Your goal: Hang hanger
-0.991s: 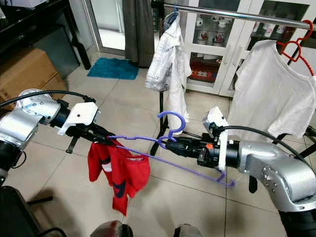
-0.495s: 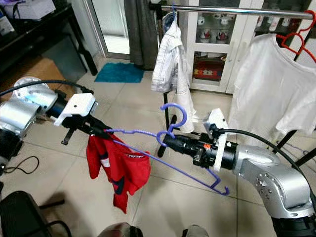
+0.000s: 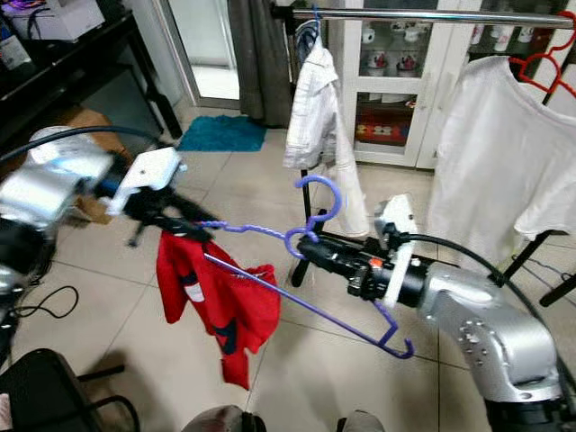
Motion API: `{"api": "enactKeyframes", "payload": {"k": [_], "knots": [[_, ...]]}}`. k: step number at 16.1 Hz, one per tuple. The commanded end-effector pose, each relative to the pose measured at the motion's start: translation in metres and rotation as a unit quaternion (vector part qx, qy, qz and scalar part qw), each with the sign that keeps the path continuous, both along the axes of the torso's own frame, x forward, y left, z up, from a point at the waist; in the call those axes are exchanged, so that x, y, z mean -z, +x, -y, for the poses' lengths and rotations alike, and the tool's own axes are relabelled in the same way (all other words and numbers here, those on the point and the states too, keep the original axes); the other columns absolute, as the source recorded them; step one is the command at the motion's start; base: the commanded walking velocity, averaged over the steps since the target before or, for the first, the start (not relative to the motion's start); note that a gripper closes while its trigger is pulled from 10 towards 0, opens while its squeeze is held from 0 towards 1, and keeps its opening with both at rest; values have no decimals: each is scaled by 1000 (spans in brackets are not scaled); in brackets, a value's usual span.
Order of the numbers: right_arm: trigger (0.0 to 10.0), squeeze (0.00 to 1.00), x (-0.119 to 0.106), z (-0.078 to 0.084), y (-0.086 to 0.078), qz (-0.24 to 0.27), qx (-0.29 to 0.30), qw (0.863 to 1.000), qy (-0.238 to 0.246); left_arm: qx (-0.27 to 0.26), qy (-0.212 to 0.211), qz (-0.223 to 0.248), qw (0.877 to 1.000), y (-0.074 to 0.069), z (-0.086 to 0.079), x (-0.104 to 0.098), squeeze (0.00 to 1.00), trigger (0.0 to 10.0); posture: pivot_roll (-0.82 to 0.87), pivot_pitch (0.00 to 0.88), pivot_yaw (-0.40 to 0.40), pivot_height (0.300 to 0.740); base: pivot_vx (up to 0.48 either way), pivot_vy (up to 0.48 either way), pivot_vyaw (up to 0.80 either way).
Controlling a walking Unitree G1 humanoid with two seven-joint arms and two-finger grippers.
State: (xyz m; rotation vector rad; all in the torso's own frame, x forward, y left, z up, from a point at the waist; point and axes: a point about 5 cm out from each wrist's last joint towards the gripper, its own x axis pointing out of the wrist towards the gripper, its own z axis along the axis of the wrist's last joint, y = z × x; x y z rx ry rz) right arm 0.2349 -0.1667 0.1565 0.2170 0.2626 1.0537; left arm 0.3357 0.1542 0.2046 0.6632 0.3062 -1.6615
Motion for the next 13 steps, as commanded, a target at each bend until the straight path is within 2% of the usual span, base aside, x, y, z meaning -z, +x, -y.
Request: {"api": "enactKeyframes", "payload": {"k": [1,2,6,9,10,12,13], "knots": [[0,0,-7,-2,2,22,6,1000,0,5,-13,11,1000,1,-1,-12,1000,10000,-115,0,196,740,0,0,0],[0,0,-7,-1,1,23,9,1000,-1,5,-43,6,999,2,5,-19,1000,10000,-117,0,192,740,0,0,0],[0,0,-9,0,1,29,17,999,-1,5,-88,2,996,4,10,-29,1000,10000,-121,0,186,740,0,0,0],[0,0,-11,-1,7,54,59,997,-5,-54,-160,19,985,6,9,-41,1000,10000,-124,0,179,740,0,0,0],[0,0,-8,-3,9,66,94,993,0,-121,-214,44,968,5,0,-44,1000,10000,-120,0,170,740,0,0,0],[0,0,-7,-3,9,76,117,990,12,-164,-253,64,951,2,-7,-46,1000,10000,-111,0,159,740,0,0,0],[0,0,-7,-5,8,84,133,987,22,-204,-279,79,935,-5,-14,-45,1000,10000,-101,0,149,740,0,0,0]]}}
